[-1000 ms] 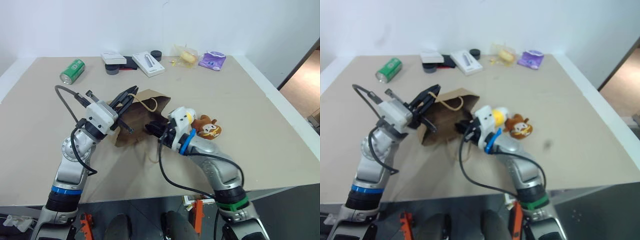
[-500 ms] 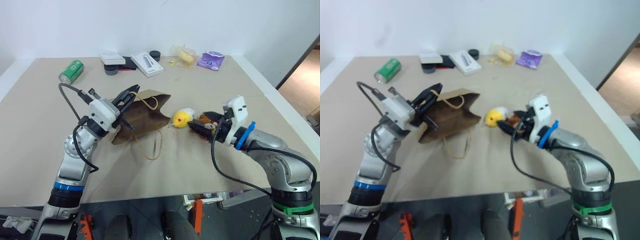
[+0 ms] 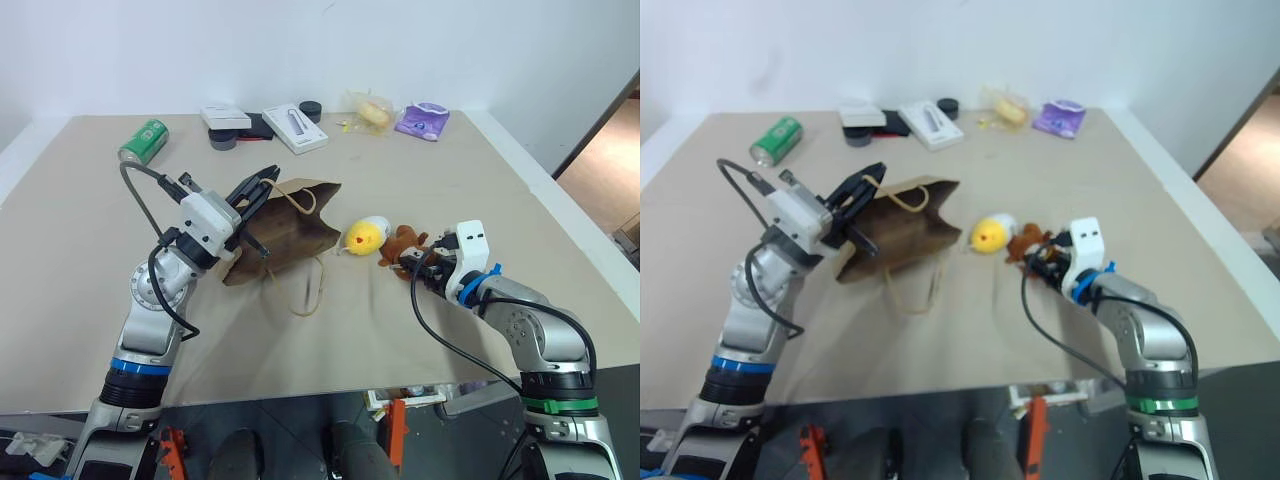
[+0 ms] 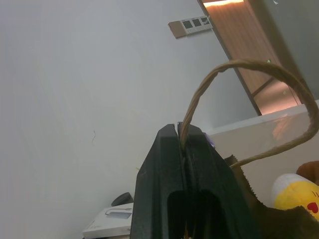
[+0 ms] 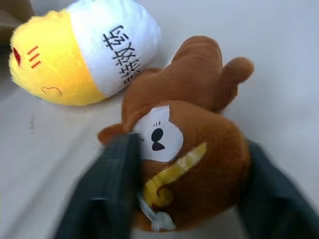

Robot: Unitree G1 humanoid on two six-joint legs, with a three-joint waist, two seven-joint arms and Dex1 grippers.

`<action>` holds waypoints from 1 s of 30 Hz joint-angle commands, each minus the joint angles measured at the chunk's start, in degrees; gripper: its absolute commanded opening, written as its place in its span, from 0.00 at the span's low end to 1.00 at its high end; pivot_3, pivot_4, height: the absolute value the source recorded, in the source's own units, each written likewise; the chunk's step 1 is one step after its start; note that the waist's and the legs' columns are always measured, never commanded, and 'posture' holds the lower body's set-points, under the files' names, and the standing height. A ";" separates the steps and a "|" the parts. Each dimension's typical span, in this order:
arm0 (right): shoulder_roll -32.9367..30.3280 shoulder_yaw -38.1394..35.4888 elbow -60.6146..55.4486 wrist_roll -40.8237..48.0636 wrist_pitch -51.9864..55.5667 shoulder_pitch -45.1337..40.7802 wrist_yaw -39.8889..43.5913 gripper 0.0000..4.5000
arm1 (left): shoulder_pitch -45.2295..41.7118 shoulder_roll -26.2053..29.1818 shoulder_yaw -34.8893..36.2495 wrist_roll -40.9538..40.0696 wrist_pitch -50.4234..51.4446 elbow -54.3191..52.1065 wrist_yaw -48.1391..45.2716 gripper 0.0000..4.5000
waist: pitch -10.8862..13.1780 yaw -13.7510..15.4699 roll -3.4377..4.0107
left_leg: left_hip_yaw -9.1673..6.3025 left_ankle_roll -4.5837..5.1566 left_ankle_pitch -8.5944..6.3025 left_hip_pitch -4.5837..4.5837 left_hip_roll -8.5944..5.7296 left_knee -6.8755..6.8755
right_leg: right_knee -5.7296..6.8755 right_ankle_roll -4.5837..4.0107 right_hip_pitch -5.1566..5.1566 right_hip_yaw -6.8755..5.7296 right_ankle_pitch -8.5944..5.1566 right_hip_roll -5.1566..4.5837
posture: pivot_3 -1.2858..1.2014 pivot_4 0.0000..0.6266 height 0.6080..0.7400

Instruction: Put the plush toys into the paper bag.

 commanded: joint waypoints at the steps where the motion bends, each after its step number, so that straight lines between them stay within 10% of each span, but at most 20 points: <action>1: -1.21 -2.77 -2.11 0.90 -1.68 -0.61 1.49 0.14 | -1.15 0.02 0.62 0.07 -0.81 -1.25 0.03 0.00 | 0.00 0.00 0.00 | 0.00 0.01 0.01 0.00 -0.02 0.00 | 0.00 0.00 0.00 0.00 0.00 -0.02 | 0.52 0.24 1.00; 14: -6.97 -4.35 -25.36 29.03 11.31 -2.95 14.02 0.03 | -2.00 -1.41 0.23 1.00 -1.23 0.23 0.75 0.00 | 0.05 0.01 0.07 | -0.17 0.05 -0.04 -0.06 0.05 -0.09 | -0.02 0.09 -0.02 -0.14 -0.02 0.06 | 0.52 0.24 1.00; 30: 17.80 13.50 4.10 9.56 4.66 -24.55 -2.56 0.03 | -1.41 -2.05 0.61 1.46 -0.81 -0.94 1.47 0.00 | 0.05 -0.09 0.08 | -0.03 0.08 -0.02 -0.17 0.15 -0.01 | -0.04 0.05 -0.19 -0.03 0.18 0.17 | 0.52 0.24 1.00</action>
